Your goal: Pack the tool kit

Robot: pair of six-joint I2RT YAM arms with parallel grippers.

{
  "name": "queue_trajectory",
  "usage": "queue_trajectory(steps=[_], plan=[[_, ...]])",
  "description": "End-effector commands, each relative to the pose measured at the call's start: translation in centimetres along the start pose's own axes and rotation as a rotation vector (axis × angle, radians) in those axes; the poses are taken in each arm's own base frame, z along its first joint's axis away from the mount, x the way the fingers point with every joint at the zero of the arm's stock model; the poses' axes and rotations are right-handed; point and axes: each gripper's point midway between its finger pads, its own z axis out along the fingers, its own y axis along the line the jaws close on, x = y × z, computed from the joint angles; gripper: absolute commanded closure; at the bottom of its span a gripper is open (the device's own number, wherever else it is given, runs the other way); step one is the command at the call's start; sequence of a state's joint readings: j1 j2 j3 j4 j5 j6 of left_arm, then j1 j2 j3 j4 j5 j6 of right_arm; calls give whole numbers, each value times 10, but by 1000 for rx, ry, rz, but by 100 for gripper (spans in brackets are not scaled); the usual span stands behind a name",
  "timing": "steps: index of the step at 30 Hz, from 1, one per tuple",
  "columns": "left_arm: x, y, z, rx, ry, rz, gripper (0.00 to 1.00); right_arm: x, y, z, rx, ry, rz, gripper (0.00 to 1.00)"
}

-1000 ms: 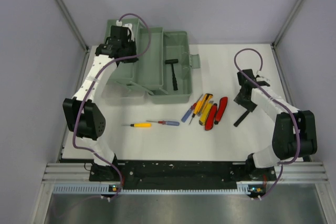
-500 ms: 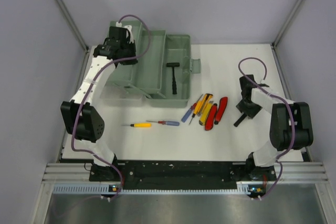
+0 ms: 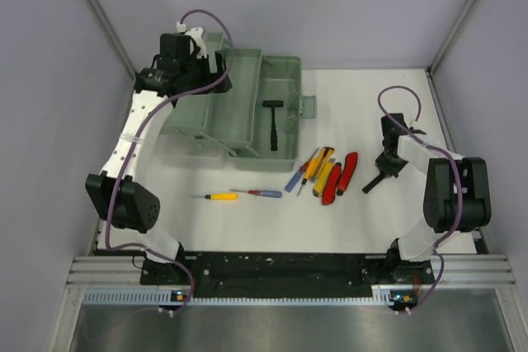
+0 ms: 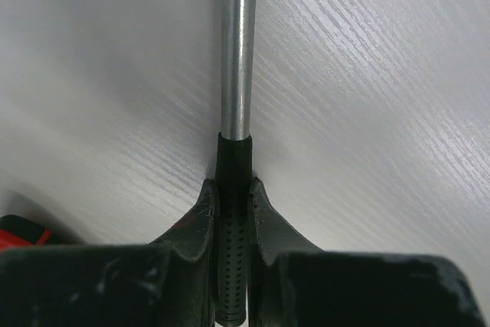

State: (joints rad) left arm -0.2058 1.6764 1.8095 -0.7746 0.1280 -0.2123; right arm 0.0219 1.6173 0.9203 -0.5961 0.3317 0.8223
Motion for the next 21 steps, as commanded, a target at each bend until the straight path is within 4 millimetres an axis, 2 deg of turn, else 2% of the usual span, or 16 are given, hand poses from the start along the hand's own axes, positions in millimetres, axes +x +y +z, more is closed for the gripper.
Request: queue_trajectory(steps=[1, 6, 11, 13, 16, 21], plan=[[-47, -32, -47, 125, -172, 49, 2, 17, -5, 20, 23, 76, -34, 100], [-52, -65, -63, 306, -190, 80, 2, 11, 17, 7, -85, 87, -30, 100], [-48, -94, -73, 491, -193, 101, 3, -3, 45, -20, -238, 79, -13, 100], [-48, -102, -77, 541, -191, 100, 3, -3, 58, -32, -308, 109, 1, 100], [-46, -107, -77, 576, -183, 88, 4, -6, 71, -45, -413, 181, 69, 100], [-44, -110, -76, 597, -172, 75, 5, -17, 93, -68, -558, 202, 117, 100]])
